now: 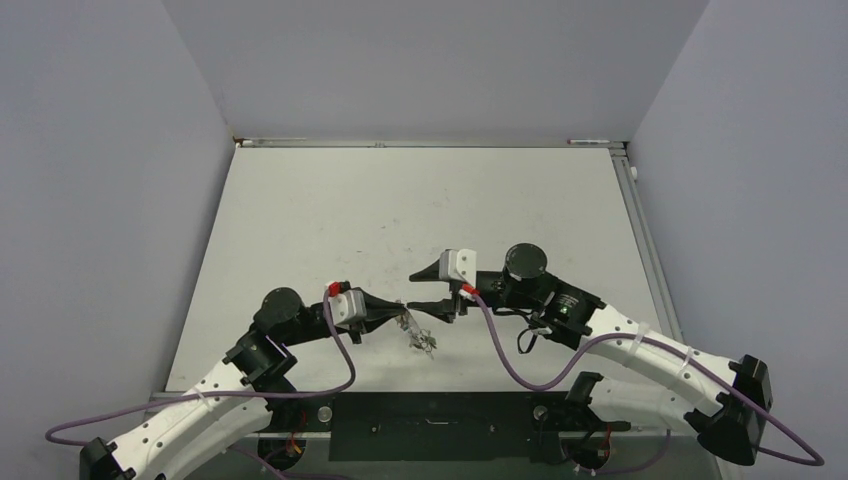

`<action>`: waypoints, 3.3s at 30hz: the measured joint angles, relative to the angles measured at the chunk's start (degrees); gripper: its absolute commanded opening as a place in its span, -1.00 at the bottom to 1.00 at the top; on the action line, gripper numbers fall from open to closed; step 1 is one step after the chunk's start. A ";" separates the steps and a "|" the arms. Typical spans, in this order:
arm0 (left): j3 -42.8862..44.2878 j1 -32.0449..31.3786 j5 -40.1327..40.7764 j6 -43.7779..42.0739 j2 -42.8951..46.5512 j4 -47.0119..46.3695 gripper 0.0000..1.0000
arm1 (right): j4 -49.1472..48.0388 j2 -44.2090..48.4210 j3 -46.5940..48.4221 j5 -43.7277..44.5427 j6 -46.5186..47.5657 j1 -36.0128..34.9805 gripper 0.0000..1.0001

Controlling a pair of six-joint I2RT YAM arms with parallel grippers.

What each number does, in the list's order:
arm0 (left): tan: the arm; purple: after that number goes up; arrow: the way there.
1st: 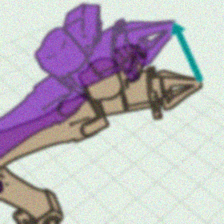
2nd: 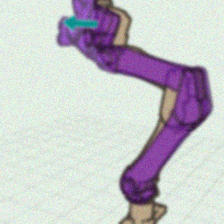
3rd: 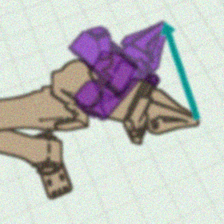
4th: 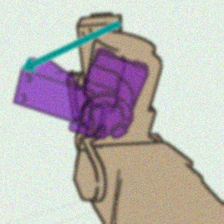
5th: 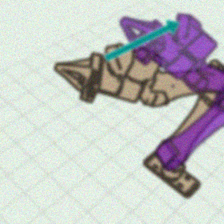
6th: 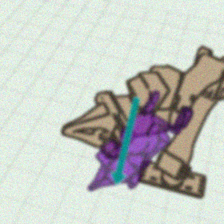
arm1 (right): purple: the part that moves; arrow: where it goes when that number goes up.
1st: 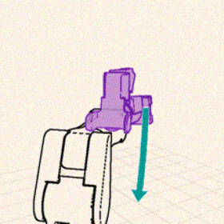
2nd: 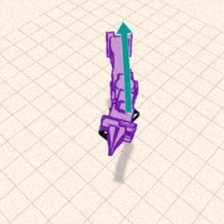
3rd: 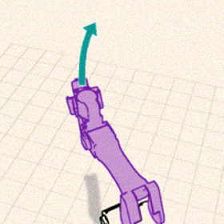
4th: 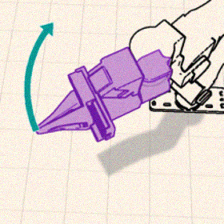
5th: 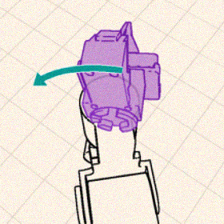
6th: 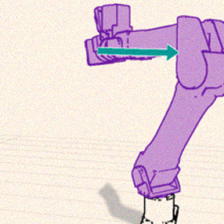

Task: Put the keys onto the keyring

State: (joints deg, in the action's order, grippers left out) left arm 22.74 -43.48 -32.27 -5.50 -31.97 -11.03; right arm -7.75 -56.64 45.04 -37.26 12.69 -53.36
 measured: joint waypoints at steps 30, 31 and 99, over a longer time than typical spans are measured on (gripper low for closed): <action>0.46 -0.59 1.01 -2.75 -0.76 6.43 -1.00 | 25.51 -10.05 11.32 14.03 15.17 -7.06 -0.29; 0.46 -0.59 1.01 -2.75 -0.76 6.43 -1.00 | 25.49 -10.05 11.32 13.88 15.17 -7.06 -0.29; 4.79 -0.79 10.67 0.11 -7.30 13.00 -1.00 | 20.70 -13.88 9.64 21.70 15.37 -8.79 -0.19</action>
State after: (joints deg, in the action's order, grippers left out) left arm 27.53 -44.27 -21.61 -5.39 -39.27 1.98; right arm 12.95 -70.52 54.68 -15.55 28.05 -62.15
